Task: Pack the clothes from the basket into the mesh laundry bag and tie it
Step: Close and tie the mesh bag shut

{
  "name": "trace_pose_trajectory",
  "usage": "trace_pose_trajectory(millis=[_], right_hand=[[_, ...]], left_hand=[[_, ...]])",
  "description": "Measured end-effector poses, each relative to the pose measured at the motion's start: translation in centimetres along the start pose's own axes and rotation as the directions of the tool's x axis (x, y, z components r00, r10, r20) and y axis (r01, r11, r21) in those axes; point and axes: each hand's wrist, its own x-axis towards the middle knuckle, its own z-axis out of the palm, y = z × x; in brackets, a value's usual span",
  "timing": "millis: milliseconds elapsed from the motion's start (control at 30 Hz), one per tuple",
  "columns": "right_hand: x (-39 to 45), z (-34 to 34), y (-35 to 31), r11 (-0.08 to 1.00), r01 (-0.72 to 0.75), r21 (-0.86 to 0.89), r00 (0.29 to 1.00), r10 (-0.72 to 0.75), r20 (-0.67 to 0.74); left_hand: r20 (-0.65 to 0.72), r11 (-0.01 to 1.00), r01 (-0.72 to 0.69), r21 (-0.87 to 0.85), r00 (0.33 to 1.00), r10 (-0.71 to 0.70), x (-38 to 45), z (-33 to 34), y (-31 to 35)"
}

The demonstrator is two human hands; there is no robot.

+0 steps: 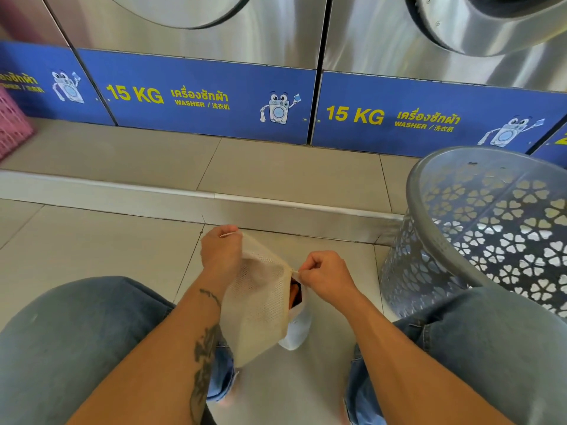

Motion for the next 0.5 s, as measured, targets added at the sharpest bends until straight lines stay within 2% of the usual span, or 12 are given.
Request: trace_pose_trajectory(millis=[133, 333, 433, 500], right_hand=[[0.1, 0.3, 0.3, 0.996, -0.054, 0.066, 0.999, 0.055, -0.003], [0.2, 0.7, -0.4, 0.996, -0.053, 0.073, 0.998, 0.051, 0.036], [-0.1, 1.0, -0.6, 0.997, -0.046, 0.065, 0.997, 0.042, 0.062], [-0.4, 1.4, -0.4, 0.998, -0.042, 0.043, 0.996, 0.038, 0.086]], left_hand=[[0.150, 0.977, -0.065, 0.203, 0.988, 0.035, -1.1, 0.7, -0.7], [0.134, 0.829, -0.002, 0.559, 0.987, -0.088, -1.8, 1.7, -1.7], [0.108, 0.795, -0.013, 0.607, 0.992, -0.066, -2.1, 1.9, -1.8], [0.094, 0.761, -0.071, 0.644, 0.996, 0.014, -1.9, 1.9, -2.2]])
